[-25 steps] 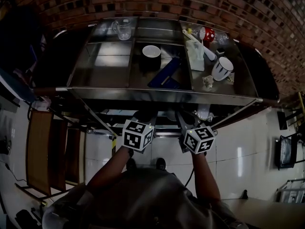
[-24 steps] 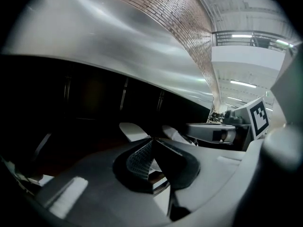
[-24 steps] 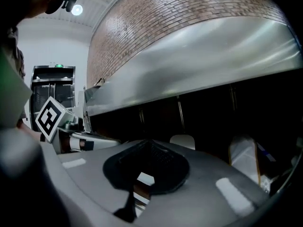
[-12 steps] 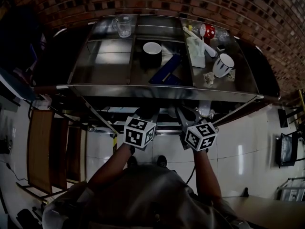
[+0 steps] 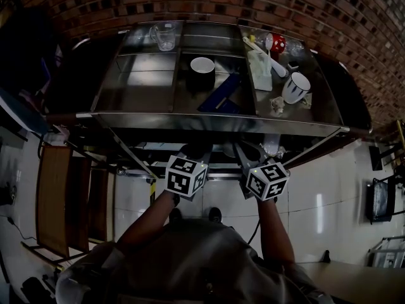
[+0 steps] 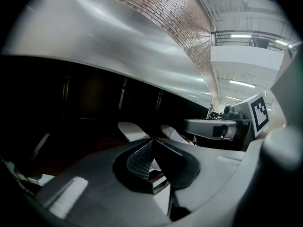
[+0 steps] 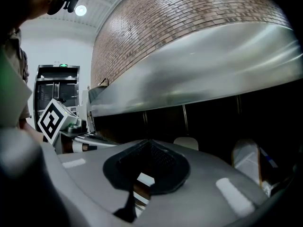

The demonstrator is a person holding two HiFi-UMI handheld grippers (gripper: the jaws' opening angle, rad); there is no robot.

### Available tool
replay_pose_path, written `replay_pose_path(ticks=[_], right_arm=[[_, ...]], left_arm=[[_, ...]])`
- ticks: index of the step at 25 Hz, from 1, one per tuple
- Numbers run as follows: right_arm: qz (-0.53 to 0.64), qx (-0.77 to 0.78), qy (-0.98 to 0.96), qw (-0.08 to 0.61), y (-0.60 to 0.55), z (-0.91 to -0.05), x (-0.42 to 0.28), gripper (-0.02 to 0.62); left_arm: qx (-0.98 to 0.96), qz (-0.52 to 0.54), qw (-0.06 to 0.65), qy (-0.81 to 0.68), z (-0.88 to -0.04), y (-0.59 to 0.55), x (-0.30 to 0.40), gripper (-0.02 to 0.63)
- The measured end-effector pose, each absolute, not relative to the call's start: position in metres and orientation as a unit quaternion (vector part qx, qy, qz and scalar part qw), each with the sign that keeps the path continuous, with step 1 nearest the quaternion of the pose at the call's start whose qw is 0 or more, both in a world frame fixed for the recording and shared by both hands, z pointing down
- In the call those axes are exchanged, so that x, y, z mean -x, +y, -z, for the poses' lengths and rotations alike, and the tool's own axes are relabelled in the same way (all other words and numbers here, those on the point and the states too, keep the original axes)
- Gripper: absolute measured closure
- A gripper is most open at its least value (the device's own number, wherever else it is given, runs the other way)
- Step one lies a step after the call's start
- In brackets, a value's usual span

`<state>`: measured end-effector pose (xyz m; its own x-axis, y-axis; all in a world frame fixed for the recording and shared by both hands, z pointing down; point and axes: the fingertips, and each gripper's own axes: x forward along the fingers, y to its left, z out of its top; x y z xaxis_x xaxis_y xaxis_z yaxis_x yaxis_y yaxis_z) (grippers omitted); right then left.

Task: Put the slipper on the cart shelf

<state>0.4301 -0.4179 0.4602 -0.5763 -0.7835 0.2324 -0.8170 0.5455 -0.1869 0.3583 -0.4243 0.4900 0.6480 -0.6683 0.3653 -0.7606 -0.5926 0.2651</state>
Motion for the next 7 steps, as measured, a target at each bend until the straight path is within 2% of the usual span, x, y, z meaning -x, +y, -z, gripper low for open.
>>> replay_pose_path(ticks=[7], right_arm=[[-0.141, -0.457, -0.876, 0.060, -0.4173, -0.4587, -0.4296, 0.595]], left_arm=[[-0.884, -0.116, 0.206, -0.403, -0.4912, -0.4222, -0.3575, 0.598]])
